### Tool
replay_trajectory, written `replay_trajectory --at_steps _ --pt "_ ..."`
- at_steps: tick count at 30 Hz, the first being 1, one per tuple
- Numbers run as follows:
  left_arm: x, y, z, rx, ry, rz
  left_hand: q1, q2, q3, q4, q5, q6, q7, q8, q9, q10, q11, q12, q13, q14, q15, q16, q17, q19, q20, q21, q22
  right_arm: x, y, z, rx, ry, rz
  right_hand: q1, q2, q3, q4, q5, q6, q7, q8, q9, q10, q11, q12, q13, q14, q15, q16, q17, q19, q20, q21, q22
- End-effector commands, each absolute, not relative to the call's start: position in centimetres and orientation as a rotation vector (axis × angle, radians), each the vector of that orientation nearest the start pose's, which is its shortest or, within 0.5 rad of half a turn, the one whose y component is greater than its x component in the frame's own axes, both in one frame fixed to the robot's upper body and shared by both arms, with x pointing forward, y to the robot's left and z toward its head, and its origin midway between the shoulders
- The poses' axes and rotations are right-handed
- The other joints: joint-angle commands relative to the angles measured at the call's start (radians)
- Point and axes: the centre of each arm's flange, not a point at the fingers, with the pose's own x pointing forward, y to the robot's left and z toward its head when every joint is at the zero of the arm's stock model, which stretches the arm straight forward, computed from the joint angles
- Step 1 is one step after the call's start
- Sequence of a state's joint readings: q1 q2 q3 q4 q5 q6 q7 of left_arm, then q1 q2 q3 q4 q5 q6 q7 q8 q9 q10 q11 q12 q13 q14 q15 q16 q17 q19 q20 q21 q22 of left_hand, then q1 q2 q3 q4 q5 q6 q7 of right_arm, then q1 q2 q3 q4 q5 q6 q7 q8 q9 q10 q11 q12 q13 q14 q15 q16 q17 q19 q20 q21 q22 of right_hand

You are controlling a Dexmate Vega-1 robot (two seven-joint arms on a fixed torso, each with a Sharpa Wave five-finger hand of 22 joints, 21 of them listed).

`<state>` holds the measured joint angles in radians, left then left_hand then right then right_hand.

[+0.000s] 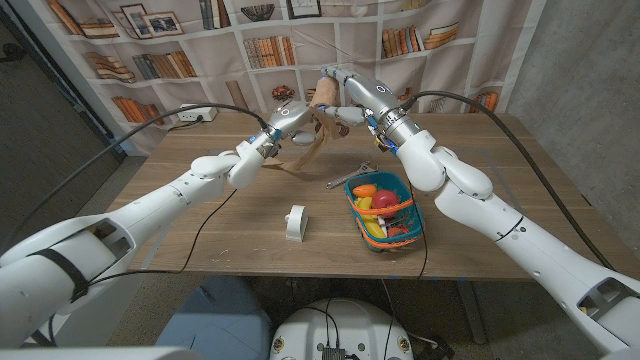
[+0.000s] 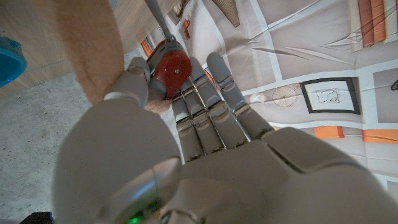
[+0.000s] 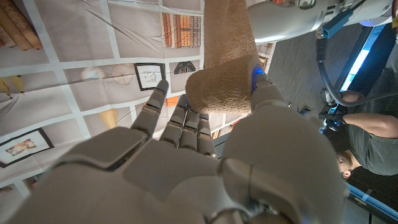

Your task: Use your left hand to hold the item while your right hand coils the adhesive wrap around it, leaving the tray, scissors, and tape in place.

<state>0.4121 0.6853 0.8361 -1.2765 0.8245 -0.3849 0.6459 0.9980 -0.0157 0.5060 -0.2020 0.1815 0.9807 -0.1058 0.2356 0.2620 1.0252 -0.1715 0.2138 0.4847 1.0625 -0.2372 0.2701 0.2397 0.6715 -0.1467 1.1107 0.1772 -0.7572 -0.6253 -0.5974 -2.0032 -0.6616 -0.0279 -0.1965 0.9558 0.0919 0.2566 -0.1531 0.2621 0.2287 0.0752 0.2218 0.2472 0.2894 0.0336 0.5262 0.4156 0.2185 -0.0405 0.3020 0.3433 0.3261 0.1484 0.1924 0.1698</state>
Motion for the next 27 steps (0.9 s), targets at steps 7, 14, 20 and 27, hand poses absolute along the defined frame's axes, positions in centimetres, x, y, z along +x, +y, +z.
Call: replay_trajectory --at_steps 7,14,20,27 --pt "60.8 20.0 7.4 1.442 -1.390 0.122 0.143 0.150 0.043 0.033 0.004 0.017 -0.017 0.007 0.006 0.003 -0.010 0.004 0.002 0.001 -0.002 0.006 0.004 -0.003 0.003 0.010 0.001 50.1 -9.6 11.6 -1.238 -1.196 -0.082 -0.007 0.012 0.002 0.003 -0.006 0.006 -0.005 0.002 0.003 0.076 -0.029 0.005 0.003 0.000 -0.037 -0.005 0.003 -0.002 -0.002 0.002 0.003" --pt "60.6 20.7 7.2 1.436 -1.378 0.147 0.142 0.150 0.044 0.034 0.004 0.018 -0.018 0.007 0.006 0.004 -0.006 0.005 0.002 0.000 -0.002 0.005 0.004 -0.003 0.002 0.011 0.001 51.1 -10.2 12.2 -1.240 -1.170 -0.082 -0.008 0.011 0.001 0.003 -0.006 0.007 -0.005 0.002 0.003 0.078 -0.034 0.006 0.004 0.001 -0.036 -0.005 0.003 0.001 -0.004 0.003 0.003" --pt "60.5 20.8 6.9 1.435 -1.371 0.151 0.141 0.150 0.044 0.034 0.004 0.017 -0.018 0.007 0.006 0.003 -0.009 0.004 0.001 0.001 -0.001 0.006 0.004 -0.003 0.001 0.012 0.001 51.4 -10.2 12.2 -1.246 -1.163 -0.082 -0.008 0.012 0.001 0.002 -0.006 0.007 -0.005 0.002 0.003 0.078 -0.029 0.006 0.005 0.000 -0.035 -0.006 0.002 0.002 -0.004 0.003 0.003" --pt "60.4 20.3 7.0 1.431 -1.376 0.151 0.141 0.148 0.043 0.033 0.003 0.016 -0.017 0.006 0.006 0.004 -0.011 0.004 0.001 0.001 -0.002 0.007 0.004 -0.003 0.002 0.013 0.001 51.4 -10.4 12.0 -1.254 -1.159 -0.080 -0.009 0.013 0.001 0.002 -0.006 0.008 -0.005 0.002 0.004 0.075 -0.029 0.004 0.006 0.000 -0.036 -0.006 0.002 0.001 -0.007 0.003 0.003"
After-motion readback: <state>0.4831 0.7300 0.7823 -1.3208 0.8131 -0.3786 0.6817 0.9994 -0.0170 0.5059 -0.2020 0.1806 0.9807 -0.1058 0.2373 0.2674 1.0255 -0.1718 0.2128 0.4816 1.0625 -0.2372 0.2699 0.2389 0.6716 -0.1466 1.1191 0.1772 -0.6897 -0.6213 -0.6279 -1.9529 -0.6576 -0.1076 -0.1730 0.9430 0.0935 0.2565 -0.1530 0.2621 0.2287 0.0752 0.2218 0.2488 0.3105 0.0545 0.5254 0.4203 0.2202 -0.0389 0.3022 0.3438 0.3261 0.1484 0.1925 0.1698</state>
